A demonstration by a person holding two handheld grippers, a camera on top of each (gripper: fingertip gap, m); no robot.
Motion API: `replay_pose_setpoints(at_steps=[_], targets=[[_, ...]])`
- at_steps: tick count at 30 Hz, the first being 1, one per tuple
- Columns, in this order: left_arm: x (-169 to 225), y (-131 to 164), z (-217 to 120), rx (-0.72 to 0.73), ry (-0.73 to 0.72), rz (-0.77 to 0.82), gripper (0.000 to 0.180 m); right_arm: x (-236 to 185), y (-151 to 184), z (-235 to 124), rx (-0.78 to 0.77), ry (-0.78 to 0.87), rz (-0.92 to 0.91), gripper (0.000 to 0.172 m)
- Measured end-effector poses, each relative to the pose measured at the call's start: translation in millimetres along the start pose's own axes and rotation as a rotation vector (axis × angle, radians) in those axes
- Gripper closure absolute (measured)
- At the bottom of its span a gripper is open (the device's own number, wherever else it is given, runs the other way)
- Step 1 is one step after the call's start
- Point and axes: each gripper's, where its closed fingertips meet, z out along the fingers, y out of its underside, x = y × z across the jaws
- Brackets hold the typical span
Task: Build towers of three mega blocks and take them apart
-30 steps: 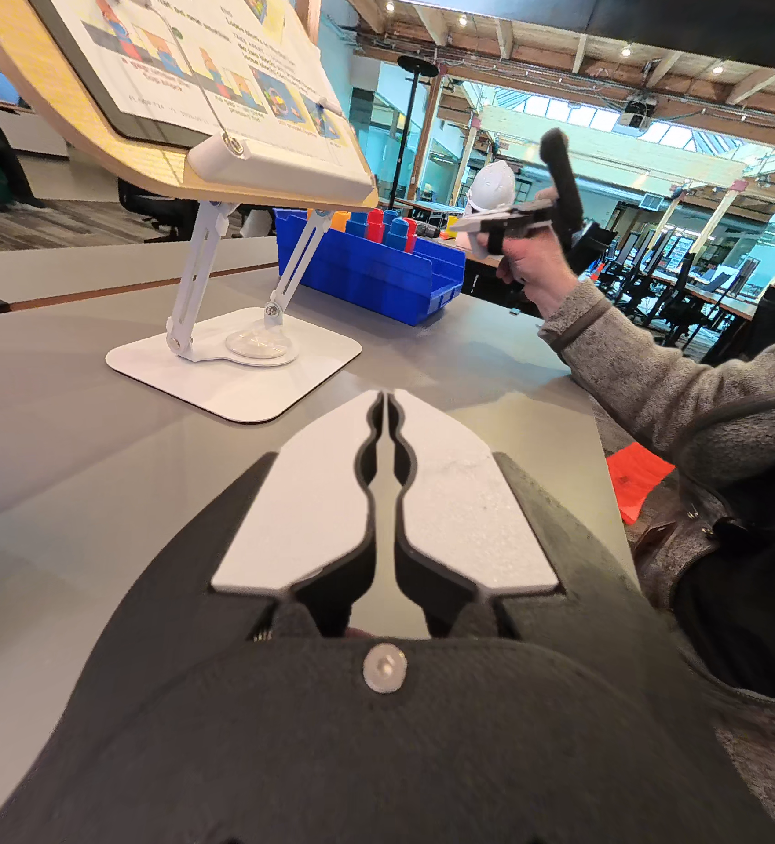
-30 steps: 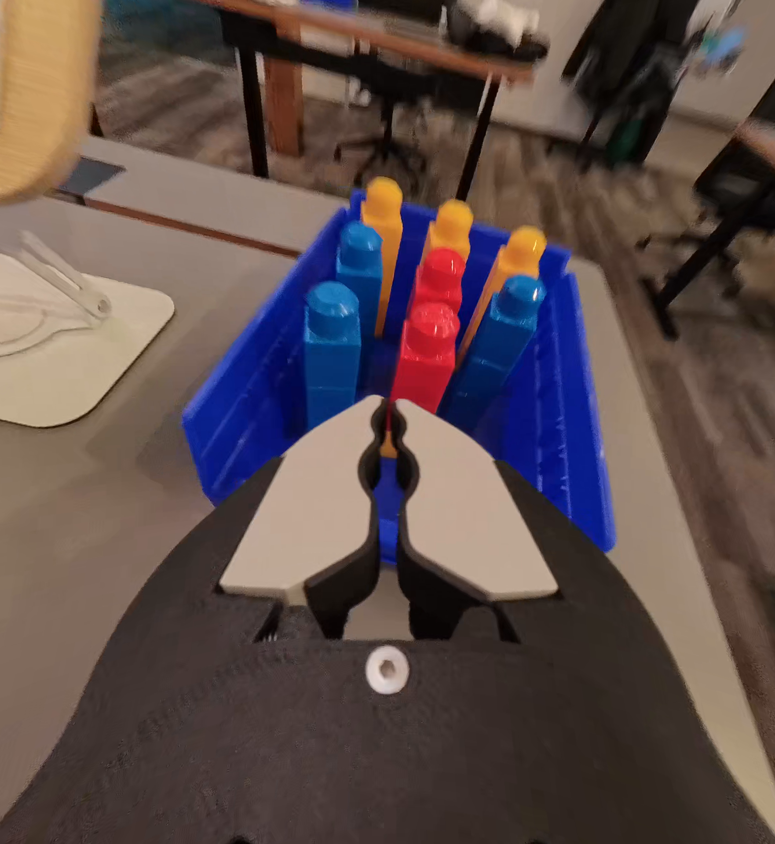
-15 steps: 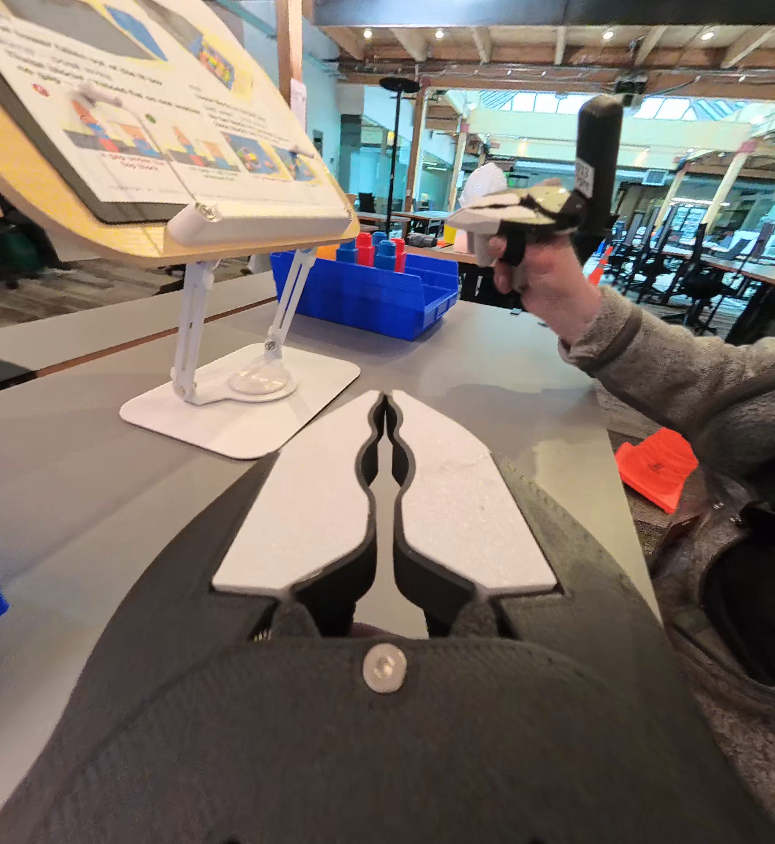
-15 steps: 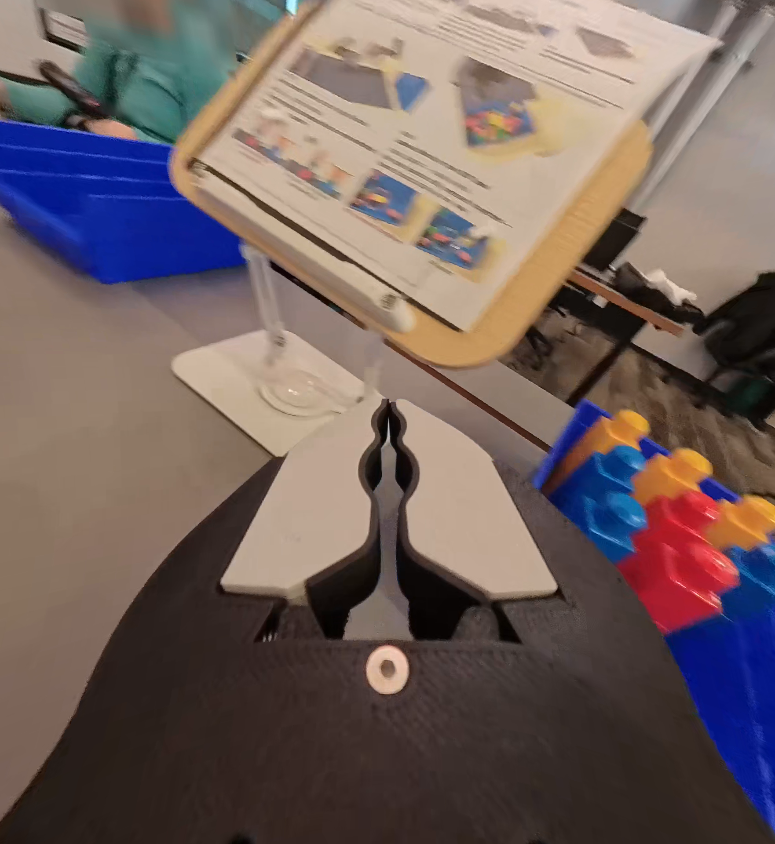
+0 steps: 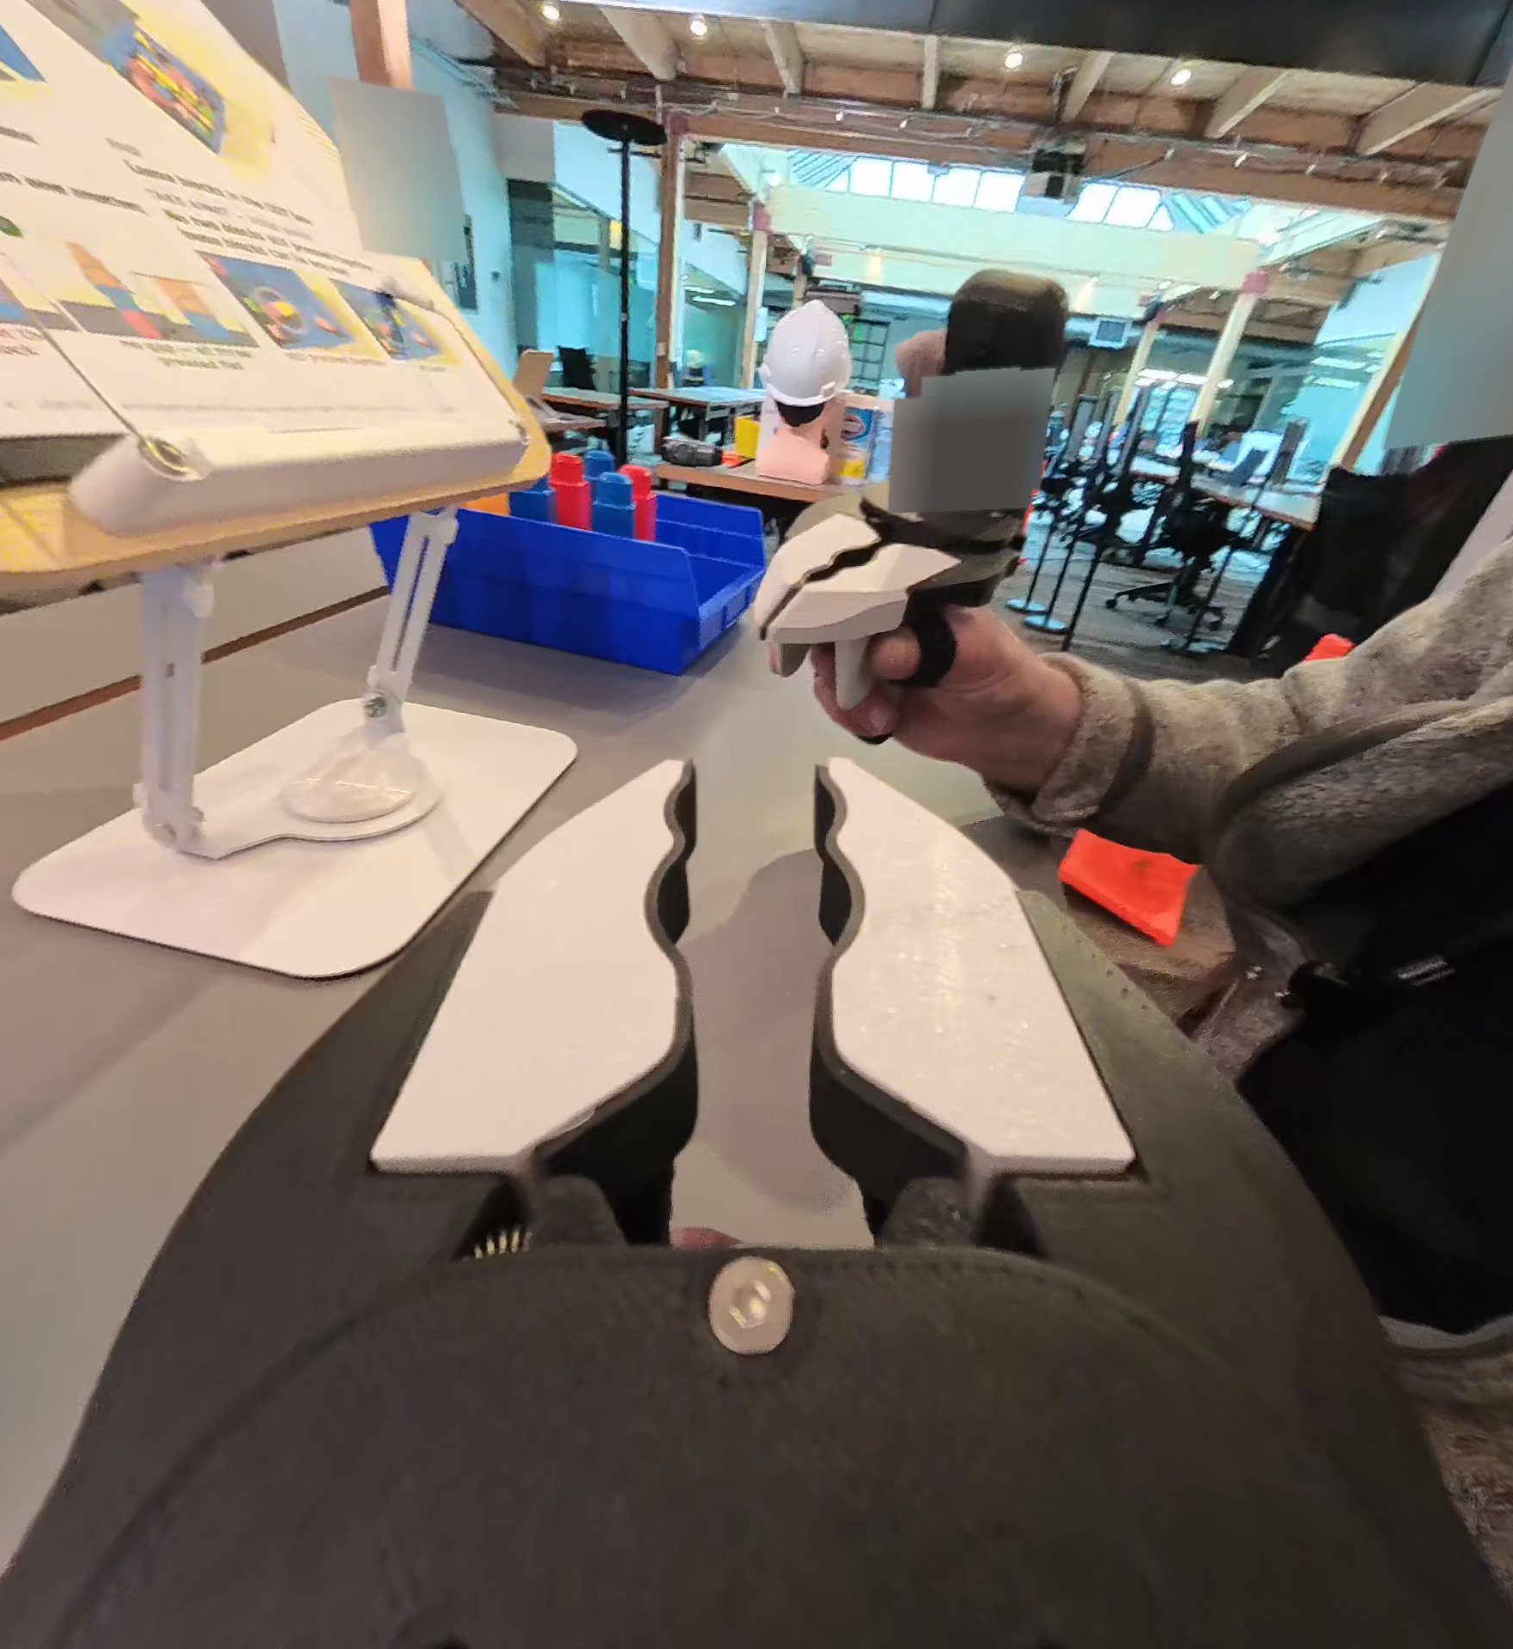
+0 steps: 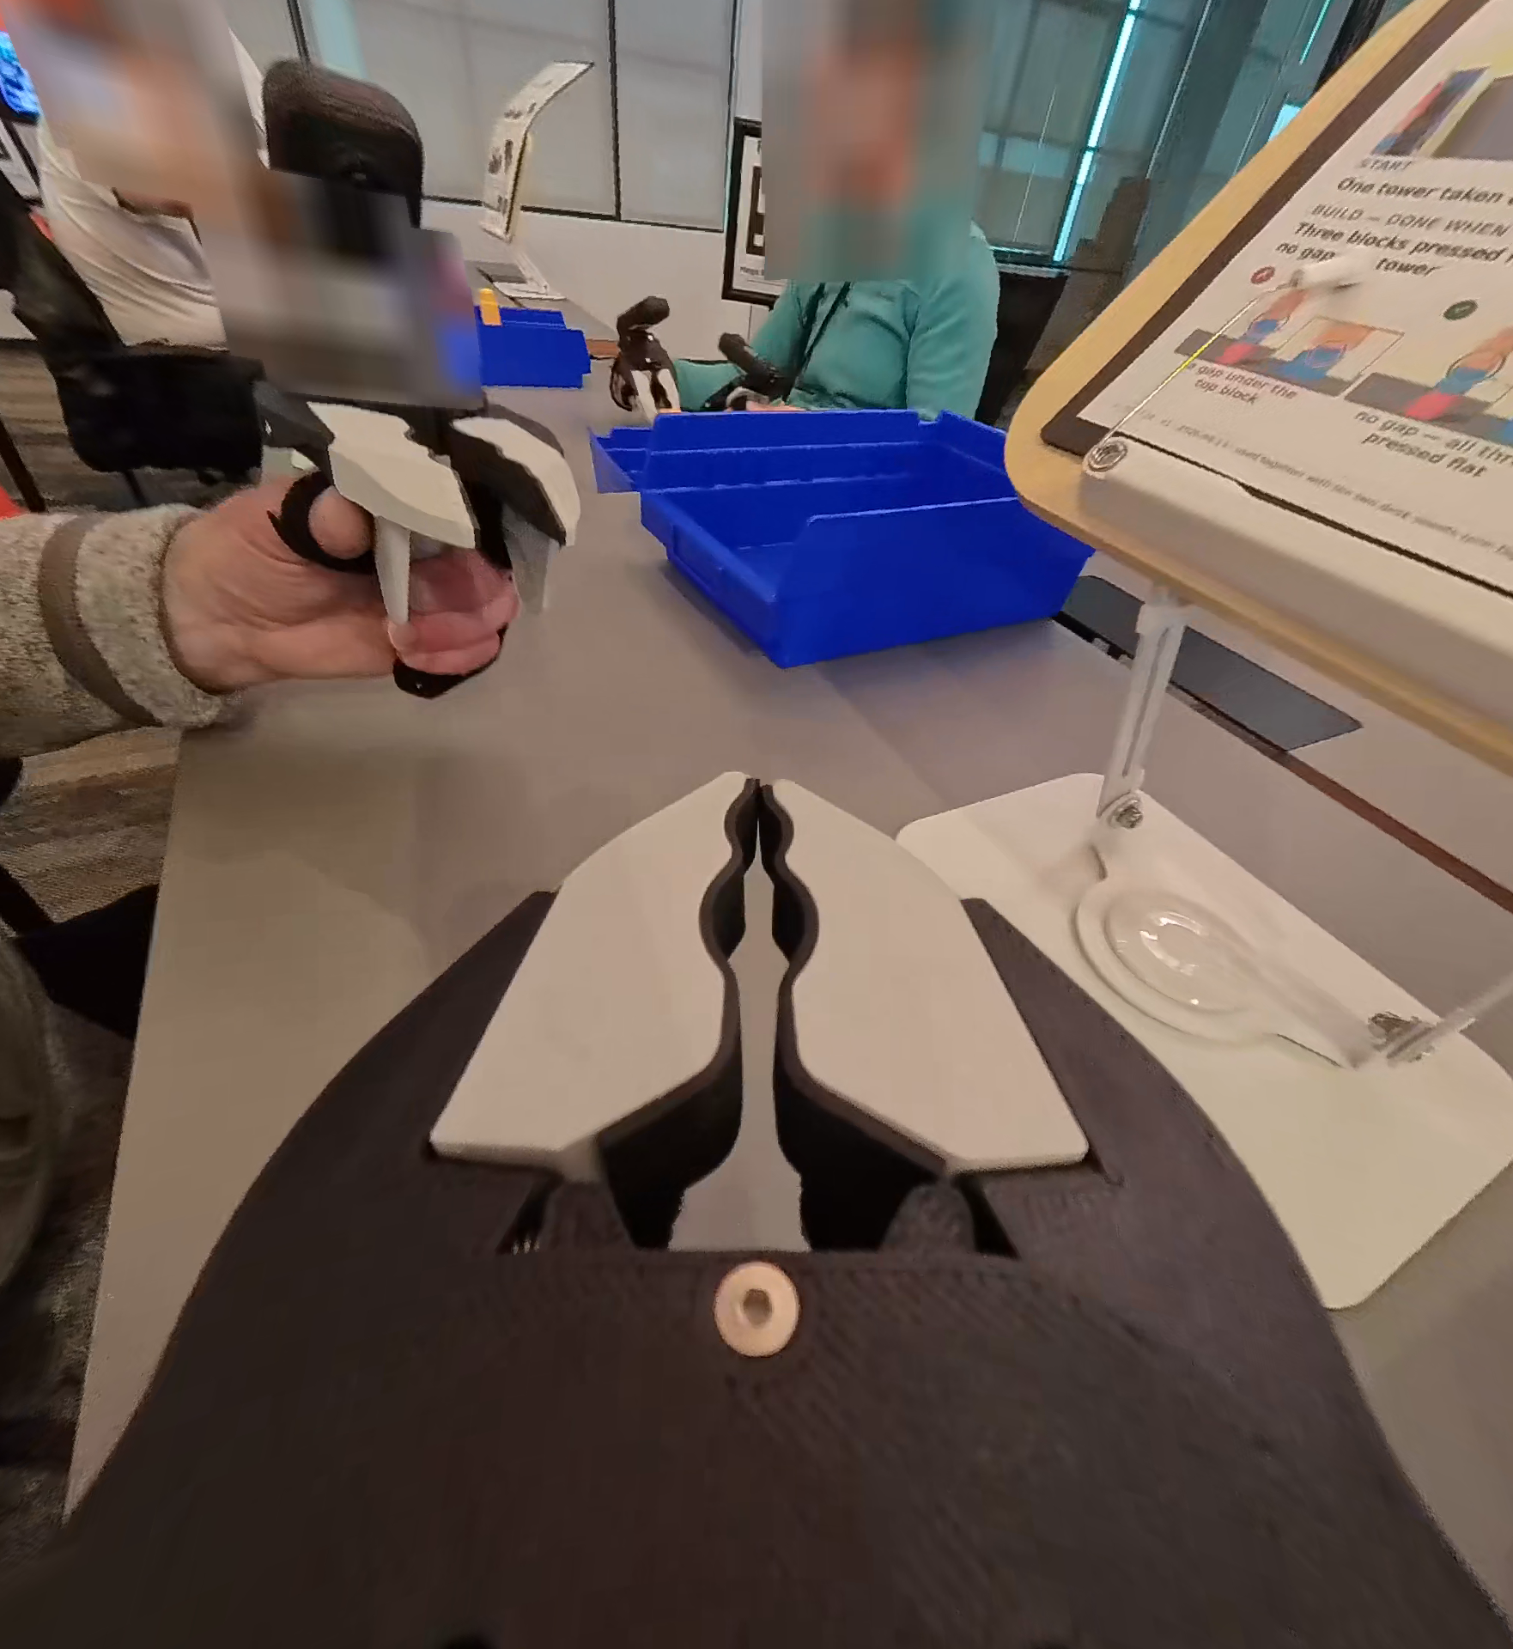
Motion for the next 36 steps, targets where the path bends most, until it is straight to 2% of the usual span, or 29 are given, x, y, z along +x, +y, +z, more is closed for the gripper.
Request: replay_pose_setpoints(at_steps=[3,6,8,10,15,19,21,24,30,36], targets=[[-8.9,-10.0,-15.5,-0.012,-0.073,0.067,0.161,20.5,-5.2,-17.9,-0.004,0.086,-0.036,0.169],[-36.8,-22.1,-43.3,-0.022,-0.24,0.118,0.143,61.0,-11.0,-57.7,0.007,0.243,-0.023,0.16],[-58.4,-33.6,-70.1,0.011,-0.357,0.128,0.13,92.6,-10.4,-92.4,0.001,0.371,-0.016,0.151],[-83.2,-37.6,-100.9,-0.018,-0.511,0.165,0.121,120.7,-8.3,-130.4,-0.007,0.495,-0.01,0.144],[-130.8,-61.2,-185.8,-0.002,-0.857,0.236,0.112,178.0,3.5,-226.6,0.006,0.781,0.041,0.132],[-170.1,-61.4,-244.7,-0.01,-1.065,0.186,0.106,218.8,22.8,-296.6,-0.027,0.993,0.085,0.125],[-189.6,-52.4,-262.8,-0.011,-1.116,0.117,0.098,236.5,39.4,-319.1,-0.04,1.034,0.155,0.124],[-213.0,-32.5,-276.1,-0.082,-1.18,0.07,0.093,259.5,60.8,-337.1,-0.084,1.071,0.212,0.117],[-239.6,-4.0,-271.8,-0.16,-1.208,-0.006,0.083,299.9,117.1,-355.1,-0.243,1.124,0.332,0.111],[-256.8,20.5,-260.3,-0.225,-1.185,-0.048,0.08,313.7,141.6,-343.6,-0.301,1.039,0.372,0.128]])
